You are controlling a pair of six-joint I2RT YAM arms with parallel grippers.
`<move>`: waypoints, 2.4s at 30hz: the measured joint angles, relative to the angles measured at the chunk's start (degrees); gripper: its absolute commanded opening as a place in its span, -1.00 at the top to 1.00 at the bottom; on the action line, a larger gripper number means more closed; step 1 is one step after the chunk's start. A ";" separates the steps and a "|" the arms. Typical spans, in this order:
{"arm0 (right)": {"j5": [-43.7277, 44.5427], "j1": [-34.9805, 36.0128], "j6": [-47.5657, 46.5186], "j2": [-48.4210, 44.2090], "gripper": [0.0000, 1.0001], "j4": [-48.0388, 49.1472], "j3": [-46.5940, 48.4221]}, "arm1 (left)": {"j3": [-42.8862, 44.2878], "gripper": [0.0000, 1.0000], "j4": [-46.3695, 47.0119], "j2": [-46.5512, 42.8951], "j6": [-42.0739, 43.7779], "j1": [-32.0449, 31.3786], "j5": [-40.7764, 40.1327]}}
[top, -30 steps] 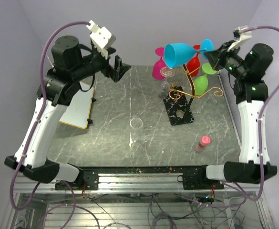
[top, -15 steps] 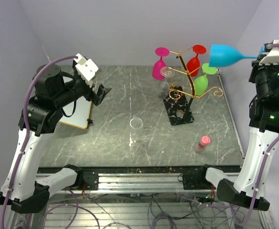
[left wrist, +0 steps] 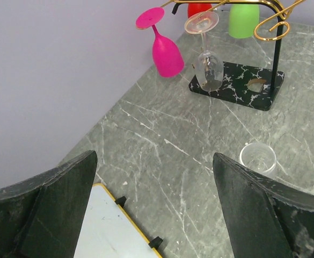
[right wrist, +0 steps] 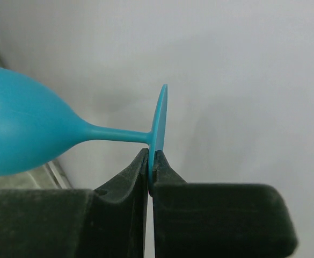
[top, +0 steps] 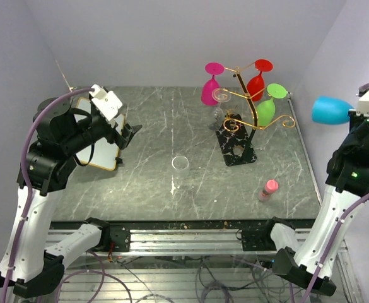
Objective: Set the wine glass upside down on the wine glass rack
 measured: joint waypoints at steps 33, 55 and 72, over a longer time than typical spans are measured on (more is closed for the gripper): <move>-34.91 6.19 -42.25 6.97 1.00 -20.85 -2.86 | 2.43 -0.97 -3.80 7.17 2.95 5.57 -3.10; -39.54 19.21 -43.52 12.13 1.00 -20.57 2.29 | 2.01 -0.96 -3.78 6.62 3.39 5.90 -1.77; -29.00 22.58 -46.60 13.66 1.00 -14.36 -2.40 | 2.01 -0.96 -3.78 6.62 3.41 5.90 -1.36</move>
